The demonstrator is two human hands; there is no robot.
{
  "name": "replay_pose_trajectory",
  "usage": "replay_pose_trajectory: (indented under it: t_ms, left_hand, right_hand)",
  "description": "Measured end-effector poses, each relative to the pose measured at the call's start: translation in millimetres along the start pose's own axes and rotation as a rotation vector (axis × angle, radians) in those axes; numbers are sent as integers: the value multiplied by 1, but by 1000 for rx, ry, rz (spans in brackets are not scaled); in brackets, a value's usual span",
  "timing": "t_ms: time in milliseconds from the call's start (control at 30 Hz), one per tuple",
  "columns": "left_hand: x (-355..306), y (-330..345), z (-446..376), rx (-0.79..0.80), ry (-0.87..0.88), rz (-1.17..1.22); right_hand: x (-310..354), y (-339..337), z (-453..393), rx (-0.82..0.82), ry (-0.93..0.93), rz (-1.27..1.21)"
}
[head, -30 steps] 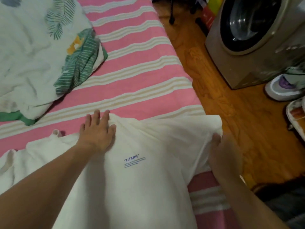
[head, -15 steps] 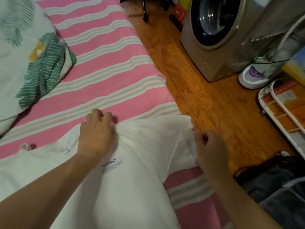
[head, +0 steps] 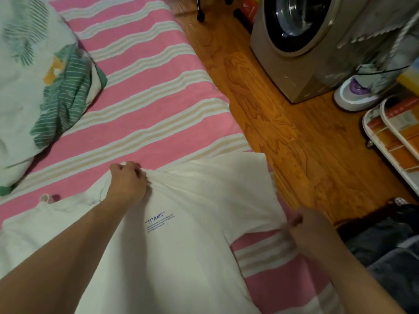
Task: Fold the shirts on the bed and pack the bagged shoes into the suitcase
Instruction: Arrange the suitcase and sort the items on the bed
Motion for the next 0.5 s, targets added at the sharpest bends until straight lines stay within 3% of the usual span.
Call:
replay_pose_trajectory:
  t_ms: [67, 200, 267, 367, 500]
  left_hand:
    - [1, 0, -4, 8, -11, 69]
    - [13, -8, -13, 28, -86, 316]
    - [16, -12, -9, 50, -133, 430]
    - [20, -22, -2, -70, -99, 264]
    - [23, -26, 4, -188, -24, 184]
  right_hand:
    - [-1, -6, -3, 24, 51, 56]
    - [67, -21, -29, -238, -163, -183]
    - [98, -13, -52, -172, -232, -195]
    - [115, -3, -77, -92, -286, -95]
    - [126, -25, -71, -266, -485, -215]
Point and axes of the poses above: each hand's wrist, its own z-axis away from the middle knuckle, its own y-axis out of the palm, x = y × z, the point moved 4 cm from there along -z, towards the middle knuckle, and after that the axes turned 3 degrees about -z, right-handed, at the moved point
